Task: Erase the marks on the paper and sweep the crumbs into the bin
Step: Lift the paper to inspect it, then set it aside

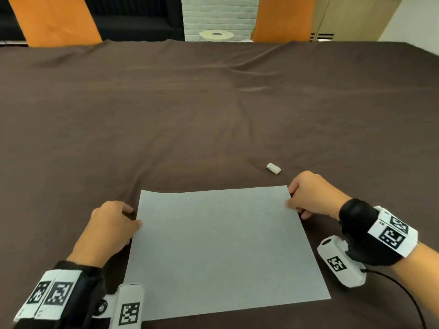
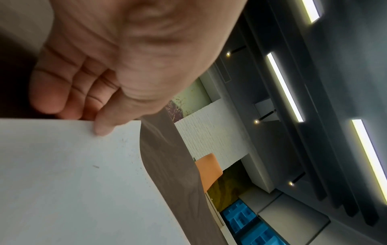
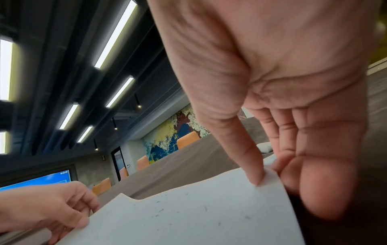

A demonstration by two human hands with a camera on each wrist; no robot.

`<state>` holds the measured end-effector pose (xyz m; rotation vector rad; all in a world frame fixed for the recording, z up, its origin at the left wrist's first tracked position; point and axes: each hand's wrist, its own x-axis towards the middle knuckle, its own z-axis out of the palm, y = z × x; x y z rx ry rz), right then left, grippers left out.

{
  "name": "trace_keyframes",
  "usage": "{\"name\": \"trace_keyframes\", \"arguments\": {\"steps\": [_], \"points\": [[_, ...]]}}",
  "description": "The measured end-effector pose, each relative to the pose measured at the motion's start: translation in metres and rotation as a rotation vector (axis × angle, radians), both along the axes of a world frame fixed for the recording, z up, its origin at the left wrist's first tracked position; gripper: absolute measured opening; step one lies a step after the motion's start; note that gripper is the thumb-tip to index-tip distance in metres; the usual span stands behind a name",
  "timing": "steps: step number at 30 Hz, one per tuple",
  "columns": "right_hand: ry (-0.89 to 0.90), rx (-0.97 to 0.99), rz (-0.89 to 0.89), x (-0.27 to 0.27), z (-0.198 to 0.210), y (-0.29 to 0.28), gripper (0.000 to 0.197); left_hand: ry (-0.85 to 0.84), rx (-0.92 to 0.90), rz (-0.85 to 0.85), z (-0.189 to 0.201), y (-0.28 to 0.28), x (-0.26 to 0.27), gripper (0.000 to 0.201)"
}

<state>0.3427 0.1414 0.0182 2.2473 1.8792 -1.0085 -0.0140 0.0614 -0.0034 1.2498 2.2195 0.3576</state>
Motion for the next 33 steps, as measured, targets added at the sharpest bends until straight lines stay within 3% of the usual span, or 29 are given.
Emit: {"name": "trace_keyframes", "arguments": {"steps": [3, 6, 14, 21, 25, 33], "points": [[0.076, 0.069, -0.052, 0.0, 0.001, -0.006, 0.009, -0.047, 0.061, 0.02, 0.003, -0.003, -0.001, 0.005], [0.118, 0.151, -0.062, 0.0, 0.005, -0.015, 0.01, -0.042, 0.143, -0.007, 0.008, -0.011, 0.001, 0.014], [0.233, 0.477, -0.007, -0.003, 0.028, -0.051, 0.012, -0.079, 0.469, -0.043, 0.028, -0.033, 0.01, 0.011], [0.355, 0.718, -0.065, -0.007, 0.047, -0.076, 0.012, -0.185, 0.74, -0.015, 0.039, -0.048, 0.01, 0.011], [0.415, 0.821, -0.056, -0.006, 0.056, -0.085, 0.011, -0.33, 0.89, 0.007, 0.043, -0.053, 0.004, 0.011], [0.544, 1.014, -0.049, -0.009, 0.072, -0.1, 0.008, -0.415, 1.03, -0.023, 0.054, -0.06, -0.003, 0.007]]}}
